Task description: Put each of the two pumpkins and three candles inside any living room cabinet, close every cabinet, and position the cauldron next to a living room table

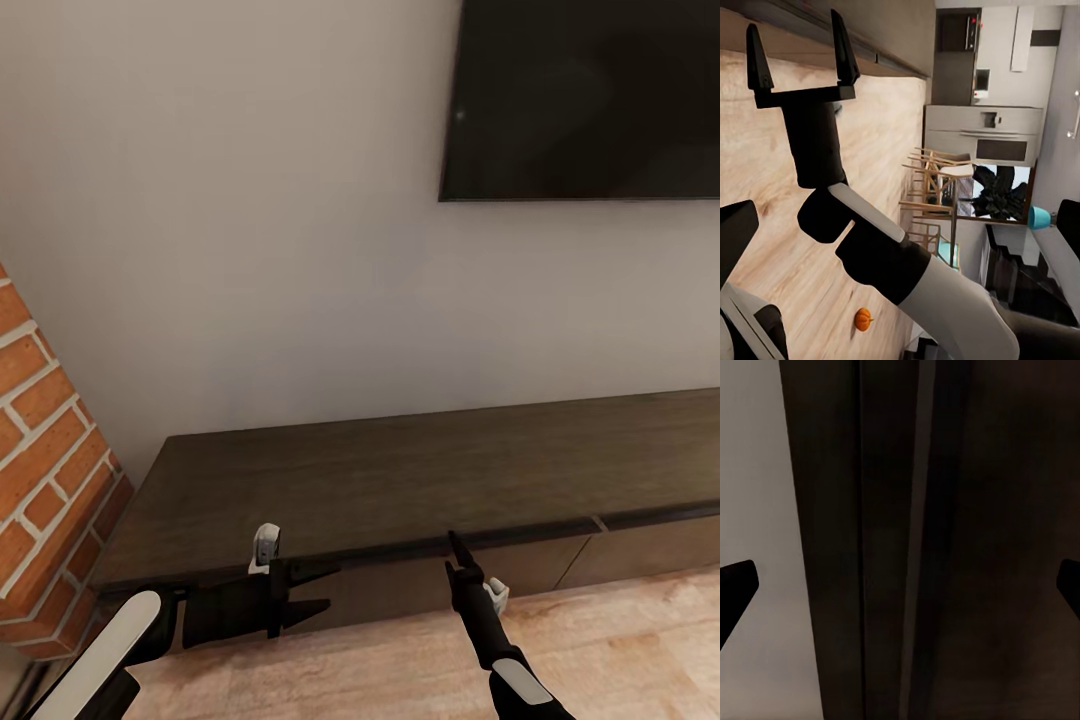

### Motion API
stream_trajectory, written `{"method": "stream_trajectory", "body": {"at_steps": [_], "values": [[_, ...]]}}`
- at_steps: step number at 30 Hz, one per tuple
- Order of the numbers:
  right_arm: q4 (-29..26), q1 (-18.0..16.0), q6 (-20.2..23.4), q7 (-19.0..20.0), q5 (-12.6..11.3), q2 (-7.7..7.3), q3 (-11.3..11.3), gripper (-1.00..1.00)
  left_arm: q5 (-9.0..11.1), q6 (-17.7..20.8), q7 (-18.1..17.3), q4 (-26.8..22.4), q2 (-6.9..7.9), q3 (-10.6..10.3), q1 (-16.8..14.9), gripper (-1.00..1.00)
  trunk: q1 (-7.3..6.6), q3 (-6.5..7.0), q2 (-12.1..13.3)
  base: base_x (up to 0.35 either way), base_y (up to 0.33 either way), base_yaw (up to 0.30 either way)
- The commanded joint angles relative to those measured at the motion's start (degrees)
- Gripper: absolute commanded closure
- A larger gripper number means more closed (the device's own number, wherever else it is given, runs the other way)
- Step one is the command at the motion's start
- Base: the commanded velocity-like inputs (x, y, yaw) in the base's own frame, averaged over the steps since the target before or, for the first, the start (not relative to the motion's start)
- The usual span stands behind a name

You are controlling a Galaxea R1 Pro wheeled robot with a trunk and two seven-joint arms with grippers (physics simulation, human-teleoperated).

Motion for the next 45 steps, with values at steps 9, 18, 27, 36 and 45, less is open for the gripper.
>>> {"method": "stream_trajectory", "body": {"at_steps": [9, 18, 27, 36, 45], "values": [[0.0, -0.1, 0.4, 0.2, -0.1, -0.04, -0.2, -1.0, 0.2, 0.1, 0.1, 0.0, 0.11, 0.0, 0.0, -1.0, -0.01, -0.05, 0.0, 0.0, 0.0, 0.0], [0.0, 0.0, 0.4, 0.2, -0.1, -0.11, -0.2, -1.0, 0.2, 0.1, 0.1, 0.0, 0.13, 0.0, 0.0, -1.0, -0.01, -0.05, 0.0, 0.0, 0.0, 0.0], [0.0, 0.0, 0.4, 0.2, -0.1, -0.11, -0.2, -1.0, 0.3, 0.1, 0.1, 0.0, 0.21, 0.1, -0.1, -1.0, -0.01, -0.05, 0.0, 0.0, 0.0, 0.0], [0.0, 0.0, 0.4, 0.2, -0.1, -0.11, -0.2, -1.0, 0.3, 0.1, 0.1, 0.0, 0.22, 0.1, 0.0, -1.0, -0.01, -0.05, 0.0, 0.0, 0.0, 0.0], [0.0, 0.0, 0.4, 0.2, -0.1, -0.08, -0.2, -1.0, 0.3, 0.1, 0.1, 0.0, 0.22, 0.2, 0.0, -1.0, 0.04, -0.49, 0.0, 0.0, 0.0, 0.0]]}}
